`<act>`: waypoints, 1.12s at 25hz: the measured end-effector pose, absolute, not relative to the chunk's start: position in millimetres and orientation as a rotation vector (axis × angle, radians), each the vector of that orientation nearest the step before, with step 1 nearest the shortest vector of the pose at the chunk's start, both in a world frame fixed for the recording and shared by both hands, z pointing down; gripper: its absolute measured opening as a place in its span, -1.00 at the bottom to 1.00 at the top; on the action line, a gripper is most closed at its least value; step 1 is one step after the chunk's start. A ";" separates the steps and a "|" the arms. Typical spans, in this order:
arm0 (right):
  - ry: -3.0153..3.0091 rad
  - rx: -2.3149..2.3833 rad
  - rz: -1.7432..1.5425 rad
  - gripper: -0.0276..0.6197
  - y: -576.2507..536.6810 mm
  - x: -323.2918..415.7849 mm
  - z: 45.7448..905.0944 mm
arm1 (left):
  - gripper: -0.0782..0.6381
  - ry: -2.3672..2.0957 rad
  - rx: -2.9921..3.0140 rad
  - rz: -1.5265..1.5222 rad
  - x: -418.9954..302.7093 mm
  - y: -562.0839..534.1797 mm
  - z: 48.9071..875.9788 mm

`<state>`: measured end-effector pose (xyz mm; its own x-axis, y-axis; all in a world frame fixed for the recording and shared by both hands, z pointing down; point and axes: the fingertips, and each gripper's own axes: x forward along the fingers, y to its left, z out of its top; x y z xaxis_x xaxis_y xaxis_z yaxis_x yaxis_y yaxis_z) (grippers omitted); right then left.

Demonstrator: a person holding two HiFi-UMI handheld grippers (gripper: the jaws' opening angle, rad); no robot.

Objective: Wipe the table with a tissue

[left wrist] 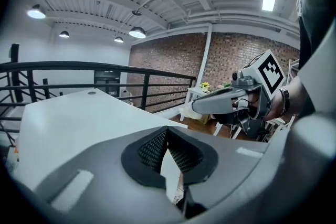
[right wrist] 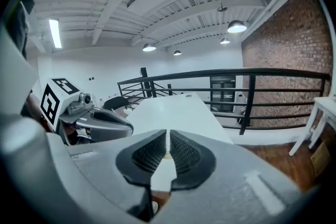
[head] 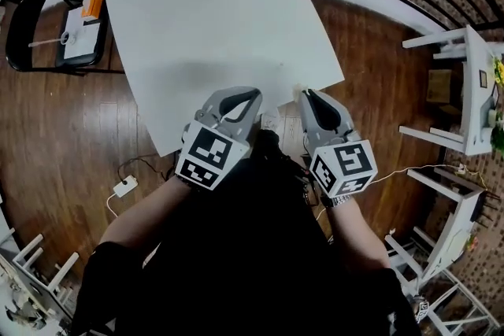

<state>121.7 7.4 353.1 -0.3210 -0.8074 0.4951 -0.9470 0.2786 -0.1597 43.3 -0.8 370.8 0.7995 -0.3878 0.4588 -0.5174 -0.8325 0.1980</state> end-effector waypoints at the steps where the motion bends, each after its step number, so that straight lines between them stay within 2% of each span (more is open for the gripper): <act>1: -2.250 1.563 0.630 -0.88 3.0 127.5 357.9 | -0.75 -0.715 2.658 0.596 50.5 -2.6 372.9; 9: -2.307 1.265 0.682 -0.88 -24.9 141.9 413.7 | -0.75 -0.904 2.522 0.636 78.2 -22.1 395.3; 28: -2.206 1.076 0.668 -0.89 -50.0 105.9 502.2 | -0.75 -0.963 2.400 0.676 50.0 -36.9 431.4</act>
<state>105.9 -50.0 502.2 -0.5000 -0.5223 0.6908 -0.8177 0.5475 -0.1779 50.0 -36.9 431.4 0.6336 -0.4978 0.5923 -0.7262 -0.6467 0.2332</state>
